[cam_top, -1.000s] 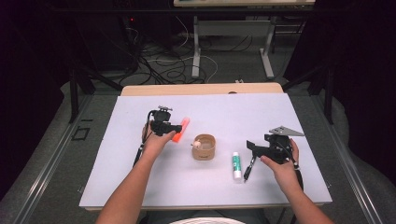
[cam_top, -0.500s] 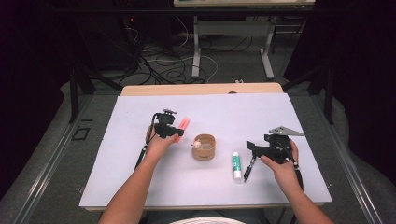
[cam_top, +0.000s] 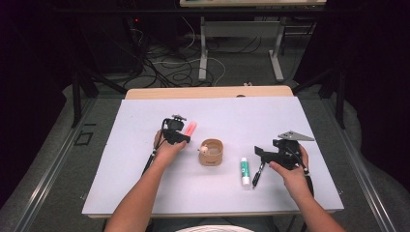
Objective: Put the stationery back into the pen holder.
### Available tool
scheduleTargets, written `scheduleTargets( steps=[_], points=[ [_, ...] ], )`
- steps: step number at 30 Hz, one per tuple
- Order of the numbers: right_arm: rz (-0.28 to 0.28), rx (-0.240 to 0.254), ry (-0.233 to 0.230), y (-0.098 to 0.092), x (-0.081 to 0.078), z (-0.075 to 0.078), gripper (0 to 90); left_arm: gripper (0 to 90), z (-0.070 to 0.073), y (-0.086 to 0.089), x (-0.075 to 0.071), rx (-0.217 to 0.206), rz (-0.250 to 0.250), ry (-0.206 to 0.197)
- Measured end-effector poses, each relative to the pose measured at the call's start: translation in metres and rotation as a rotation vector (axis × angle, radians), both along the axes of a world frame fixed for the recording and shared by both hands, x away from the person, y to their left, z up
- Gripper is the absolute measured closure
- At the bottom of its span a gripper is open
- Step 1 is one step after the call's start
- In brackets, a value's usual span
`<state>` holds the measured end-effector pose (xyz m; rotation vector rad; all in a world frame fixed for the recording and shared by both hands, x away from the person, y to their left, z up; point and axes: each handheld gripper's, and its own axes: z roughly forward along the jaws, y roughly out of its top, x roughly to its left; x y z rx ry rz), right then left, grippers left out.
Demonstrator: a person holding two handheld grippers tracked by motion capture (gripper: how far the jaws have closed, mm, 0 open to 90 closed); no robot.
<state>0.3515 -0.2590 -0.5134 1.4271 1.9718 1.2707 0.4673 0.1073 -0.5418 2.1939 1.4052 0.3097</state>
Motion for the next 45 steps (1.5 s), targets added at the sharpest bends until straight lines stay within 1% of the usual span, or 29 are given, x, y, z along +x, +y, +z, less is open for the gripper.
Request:
scheduleTargets(
  steps=[2,6,9,17,24,27,29,30,31,33,34,35,38,39,40,43,45],
  points=[
    [0.001,0.000,0.001,0.000,0.000,0.000,16.1,63.0,0.000,0.000,0.000,0.013,-0.014,-0.006],
    [0.001,0.004,0.010,0.000,0.000,0.000,16.0,65.0,0.000,0.000,0.000,0.022,-0.013,-0.009],
    [0.001,0.000,0.002,0.000,0.000,0.000,16.1,65.5,0.000,0.000,0.000,0.020,-0.012,-0.007],
    [-0.001,-0.001,0.012,-0.001,0.001,-0.001,16.3,66.4,0.000,0.000,0.000,0.021,-0.011,-0.007],
    [-0.006,0.004,0.011,0.000,0.001,-0.002,16.3,66.8,0.001,0.000,0.000,0.027,-0.018,-0.007],
    [-0.003,-0.001,0.008,-0.001,0.001,-0.002,16.3,66.9,0.001,0.001,0.000,0.027,-0.019,-0.002],
    [-0.002,-0.001,0.009,-0.001,0.001,-0.002,16.3,67.0,0.002,0.002,0.000,0.015,-0.018,0.004],
    [0.000,-0.002,0.007,-0.001,0.001,-0.002,16.3,67.0,0.002,0.002,0.000,0.001,0.001,0.007],
    [-0.003,0.000,0.010,-0.001,0.001,-0.002,16.3,67.1,0.003,0.003,0.001,0.001,-0.010,0.008],
    [-0.006,0.005,0.013,0.000,0.001,-0.002,16.3,67.1,0.004,0.004,0.000,-0.010,-0.006,0.014],
    [-0.007,0.005,0.014,-0.001,0.001,-0.002,16.3,67.1,0.005,0.006,0.001,-0.006,-0.014,0.015],
    [-0.004,0.001,0.009,-0.001,0.001,-0.002,16.3,67.1,0.006,0.006,0.000,-0.008,-0.005,0.021],
    [-0.005,0.000,0.008,-0.001,0.001,-0.002,16.3,67.1,0.008,0.009,0.000,-0.023,-0.002,0.009],
    [-0.005,0.000,0.008,-0.001,0.001,-0.002,16.3,67.1,0.010,0.010,-0.001,-0.029,0.000,0.016],
    [-0.005,0.000,0.008,-0.001,0.001,-0.002,16.3,67.1,0.011,0.011,-0.001,-0.037,0.001,0.008],
    [-0.003,0.012,0.011,-0.001,0.001,-0.001,16.3,67.1,0.016,0.013,-0.003,-0.057,0.000,0.007],
    [0.002,-0.003,-0.003,-0.001,0.001,-0.001,16.3,67.1,0.020,0.016,-0.005,-0.073,-0.005,0.005]
  ],
)
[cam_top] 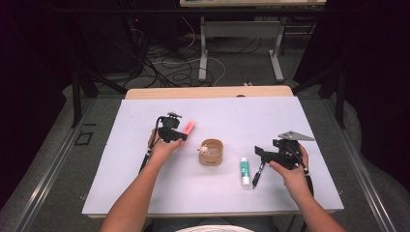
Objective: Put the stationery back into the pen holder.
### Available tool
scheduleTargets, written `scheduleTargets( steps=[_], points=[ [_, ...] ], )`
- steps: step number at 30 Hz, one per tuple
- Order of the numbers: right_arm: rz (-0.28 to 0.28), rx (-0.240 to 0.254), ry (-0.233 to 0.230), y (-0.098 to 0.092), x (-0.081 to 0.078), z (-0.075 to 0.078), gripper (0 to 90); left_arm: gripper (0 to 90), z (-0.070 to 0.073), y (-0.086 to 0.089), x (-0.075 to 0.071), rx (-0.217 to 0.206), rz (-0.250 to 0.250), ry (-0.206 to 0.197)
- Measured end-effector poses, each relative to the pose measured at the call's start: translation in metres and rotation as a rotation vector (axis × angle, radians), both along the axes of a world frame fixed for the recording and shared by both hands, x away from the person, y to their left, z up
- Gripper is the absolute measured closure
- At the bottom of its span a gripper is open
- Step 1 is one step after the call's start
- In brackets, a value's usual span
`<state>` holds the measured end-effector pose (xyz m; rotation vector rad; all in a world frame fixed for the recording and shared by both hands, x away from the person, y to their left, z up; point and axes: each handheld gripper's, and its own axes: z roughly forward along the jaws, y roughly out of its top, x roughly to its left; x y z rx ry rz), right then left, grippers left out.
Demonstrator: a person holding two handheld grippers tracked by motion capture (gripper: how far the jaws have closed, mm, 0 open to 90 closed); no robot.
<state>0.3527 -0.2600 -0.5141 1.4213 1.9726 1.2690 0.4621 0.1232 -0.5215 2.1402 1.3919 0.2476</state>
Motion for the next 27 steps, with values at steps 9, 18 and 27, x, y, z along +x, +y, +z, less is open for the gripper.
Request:
scheduleTargets(
  steps=[9,18,27],
  points=[
    [0.026,-0.008,-0.009,0.005,-0.003,0.005,16.9,67.1,0.024,0.009,-0.015,-0.095,-0.007,-0.031],
    [0.024,-0.013,-0.005,0.012,-0.006,0.008,15.6,67.1,0.047,0.017,-0.035,-0.155,-0.045,-0.048],
    [0.076,-0.080,-0.019,0.018,-0.009,0.013,7.0,67.1,0.070,0.017,-0.054,-0.192,-0.103,-0.061]
  ],
)
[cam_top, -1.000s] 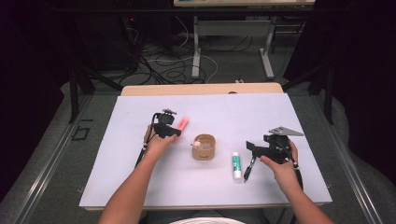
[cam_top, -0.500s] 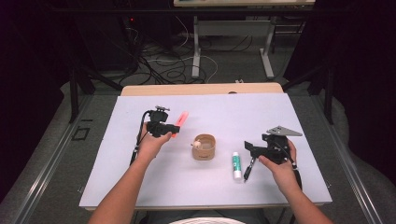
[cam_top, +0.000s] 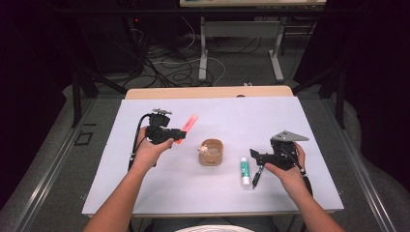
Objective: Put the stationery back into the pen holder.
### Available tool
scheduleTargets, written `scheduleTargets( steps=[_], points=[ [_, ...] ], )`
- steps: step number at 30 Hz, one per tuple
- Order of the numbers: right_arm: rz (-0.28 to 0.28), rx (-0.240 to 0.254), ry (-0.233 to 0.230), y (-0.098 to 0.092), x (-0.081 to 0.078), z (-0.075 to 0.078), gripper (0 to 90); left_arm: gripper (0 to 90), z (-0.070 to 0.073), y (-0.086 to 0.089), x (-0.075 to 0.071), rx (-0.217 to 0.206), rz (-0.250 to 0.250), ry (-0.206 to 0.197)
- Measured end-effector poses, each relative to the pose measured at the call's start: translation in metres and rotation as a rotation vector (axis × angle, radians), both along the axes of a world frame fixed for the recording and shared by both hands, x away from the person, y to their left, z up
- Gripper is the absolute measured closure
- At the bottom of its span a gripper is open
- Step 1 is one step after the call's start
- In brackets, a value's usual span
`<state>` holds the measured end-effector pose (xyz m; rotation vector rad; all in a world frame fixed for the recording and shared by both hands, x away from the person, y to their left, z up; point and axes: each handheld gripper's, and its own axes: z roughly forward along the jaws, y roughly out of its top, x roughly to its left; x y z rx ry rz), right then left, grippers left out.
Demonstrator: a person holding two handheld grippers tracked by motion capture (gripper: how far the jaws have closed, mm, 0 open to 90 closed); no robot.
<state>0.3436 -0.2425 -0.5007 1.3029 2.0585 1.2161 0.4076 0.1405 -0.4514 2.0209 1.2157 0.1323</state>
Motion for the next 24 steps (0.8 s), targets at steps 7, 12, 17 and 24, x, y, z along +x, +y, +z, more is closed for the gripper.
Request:
scheduleTargets(
  steps=[7,12,17,24],
  points=[
    [0.061,-0.106,-0.058,0.009,-0.003,0.006,4.8,67.1,0.015,-0.005,-0.014,-0.033,-0.043,-0.004],
    [0.129,-0.180,-0.128,0.013,-0.007,0.012,16.0,67.1,0.019,-0.009,-0.020,-0.045,-0.081,0.007],
    [0.227,-0.240,-0.169,0.019,-0.009,0.017,22.6,67.1,0.020,-0.013,-0.023,-0.054,-0.095,0.027],
    [0.384,-0.276,-0.208,0.029,-0.014,0.028,29.6,67.1,0.018,-0.020,-0.033,-0.052,-0.131,0.060]
  ],
)
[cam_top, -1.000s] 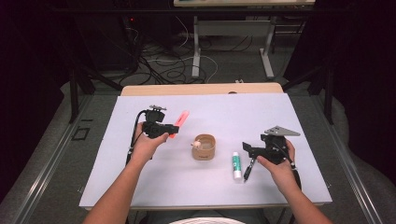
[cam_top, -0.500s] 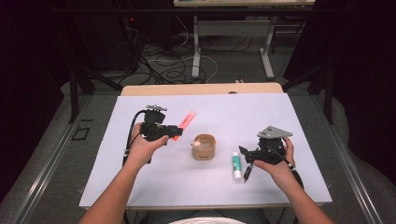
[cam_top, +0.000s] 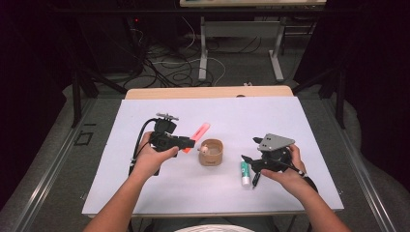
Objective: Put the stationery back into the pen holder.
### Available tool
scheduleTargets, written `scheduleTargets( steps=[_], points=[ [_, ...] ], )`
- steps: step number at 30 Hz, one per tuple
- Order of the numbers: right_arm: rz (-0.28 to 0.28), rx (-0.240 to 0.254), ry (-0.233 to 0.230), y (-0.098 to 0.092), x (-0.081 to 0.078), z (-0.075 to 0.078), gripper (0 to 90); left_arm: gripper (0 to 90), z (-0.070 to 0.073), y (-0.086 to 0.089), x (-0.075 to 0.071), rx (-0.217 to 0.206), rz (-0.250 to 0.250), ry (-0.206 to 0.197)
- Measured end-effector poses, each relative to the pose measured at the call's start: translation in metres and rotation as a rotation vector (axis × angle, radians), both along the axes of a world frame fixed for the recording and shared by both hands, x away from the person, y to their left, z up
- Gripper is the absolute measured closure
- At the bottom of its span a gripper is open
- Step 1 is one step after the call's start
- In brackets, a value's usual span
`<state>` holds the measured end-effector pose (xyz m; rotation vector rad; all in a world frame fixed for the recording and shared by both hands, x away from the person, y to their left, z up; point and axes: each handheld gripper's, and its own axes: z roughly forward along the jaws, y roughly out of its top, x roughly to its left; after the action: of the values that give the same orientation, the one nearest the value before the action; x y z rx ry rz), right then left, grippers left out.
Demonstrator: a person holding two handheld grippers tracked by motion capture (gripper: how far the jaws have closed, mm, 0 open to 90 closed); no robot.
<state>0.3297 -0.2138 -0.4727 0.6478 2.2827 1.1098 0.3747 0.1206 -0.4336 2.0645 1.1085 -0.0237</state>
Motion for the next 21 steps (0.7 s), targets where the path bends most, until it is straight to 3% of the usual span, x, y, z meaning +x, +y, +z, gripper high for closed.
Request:
scheduleTargets(
  steps=[4,5,6,8,10,13,14,17,19,21],
  points=[
    [0.068,-0.040,-0.079,0.008,-0.002,0.007,35.2,67.1,0.000,-0.002,-0.005,0.008,-0.023,0.010],
    [0.068,-0.040,-0.079,0.008,-0.002,0.007,35.2,67.1,0.000,-0.003,-0.006,0.005,-0.025,0.011],
    [0.097,-0.089,-0.124,0.013,-0.003,0.012,37.0,67.1,0.000,-0.003,-0.007,0.006,-0.025,0.012],
    [0.116,-0.112,-0.137,0.016,-0.003,0.014,37.5,67.1,0.000,-0.003,-0.008,0.004,-0.024,0.015],
    [0.151,-0.185,-0.176,0.026,-0.001,0.021,37.3,67.1,0.001,-0.002,-0.008,-0.004,-0.014,0.021],
    [0.178,-0.196,-0.193,0.034,0.001,0.026,37.0,67.1,0.002,0.000,-0.007,-0.007,-0.016,0.019],
    [0.211,-0.198,-0.217,0.042,0.002,0.030,37.1,67.1,0.002,0.000,-0.007,-0.011,-0.010,0.020],
    [0.239,-0.231,-0.249,0.053,0.003,0.034,37.1,67.1,0.002,0.002,-0.007,-0.015,-0.009,0.023],
    [0.238,-0.274,-0.275,0.060,0.001,0.036,36.9,67.1,0.003,0.004,-0.007,-0.012,-0.006,0.026],
    [0.226,-0.281,-0.277,0.063,0.000,0.035,36.8,67.1,0.004,0.004,-0.007,-0.013,-0.003,0.025]
  ],
)
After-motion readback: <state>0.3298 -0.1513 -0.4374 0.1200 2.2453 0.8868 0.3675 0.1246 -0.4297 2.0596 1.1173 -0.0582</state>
